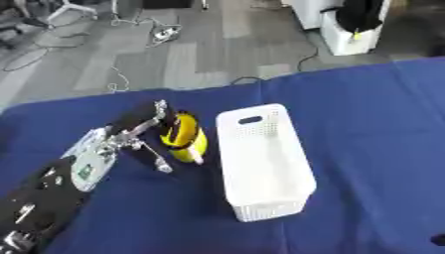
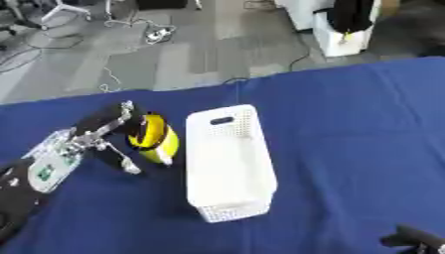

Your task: Pick up objects on the table and place them in the box.

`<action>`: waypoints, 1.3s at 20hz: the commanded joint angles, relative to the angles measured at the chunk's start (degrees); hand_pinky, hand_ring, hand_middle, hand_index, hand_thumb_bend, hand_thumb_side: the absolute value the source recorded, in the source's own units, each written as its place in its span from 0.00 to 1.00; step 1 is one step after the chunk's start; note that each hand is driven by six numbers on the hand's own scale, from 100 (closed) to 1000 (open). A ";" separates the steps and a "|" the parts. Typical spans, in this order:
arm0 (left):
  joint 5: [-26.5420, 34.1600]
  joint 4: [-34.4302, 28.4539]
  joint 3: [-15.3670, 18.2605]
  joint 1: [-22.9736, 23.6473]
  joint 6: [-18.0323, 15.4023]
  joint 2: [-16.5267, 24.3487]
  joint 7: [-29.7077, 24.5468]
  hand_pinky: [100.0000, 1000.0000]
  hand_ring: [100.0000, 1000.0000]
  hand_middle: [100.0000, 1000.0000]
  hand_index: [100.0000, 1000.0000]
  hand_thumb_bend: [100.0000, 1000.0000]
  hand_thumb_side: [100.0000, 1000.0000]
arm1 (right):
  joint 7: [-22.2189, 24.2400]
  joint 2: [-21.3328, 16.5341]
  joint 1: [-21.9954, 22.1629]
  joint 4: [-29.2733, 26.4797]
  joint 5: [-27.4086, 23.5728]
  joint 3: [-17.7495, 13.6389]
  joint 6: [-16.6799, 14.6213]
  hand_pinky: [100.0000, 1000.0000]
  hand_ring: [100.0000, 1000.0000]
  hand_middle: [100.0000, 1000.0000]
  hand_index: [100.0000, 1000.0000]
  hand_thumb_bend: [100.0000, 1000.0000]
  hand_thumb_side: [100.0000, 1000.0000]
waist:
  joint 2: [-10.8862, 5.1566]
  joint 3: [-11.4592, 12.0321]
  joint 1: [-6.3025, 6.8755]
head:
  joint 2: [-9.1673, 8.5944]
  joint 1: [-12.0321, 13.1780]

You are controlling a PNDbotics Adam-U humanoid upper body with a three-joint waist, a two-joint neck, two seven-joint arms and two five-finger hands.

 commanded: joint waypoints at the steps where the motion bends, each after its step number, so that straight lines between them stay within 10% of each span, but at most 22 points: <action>1: 1.08 -2.08 1.22 -0.36 0.63 2.50 0.02 0.00 0.00 0.05 0.27 1.00 0.00 | 4.56 -0.50 0.09 -0.98 -0.41 -0.46 -4.38 0.55 0.67 0.81 1.00 0.95 0.39 | -1.28 0.26 -0.46 | -0.32 -0.20; 26: 5.94 -12.24 1.33 -2.26 3.89 4.68 -1.69 0.00 0.00 0.05 0.27 1.00 0.00 | 4.98 -0.89 0.84 -0.98 -1.25 -0.39 -4.24 0.56 0.67 0.81 1.00 0.95 0.40 | -2.75 0.72 -0.91 | 0.13 -0.52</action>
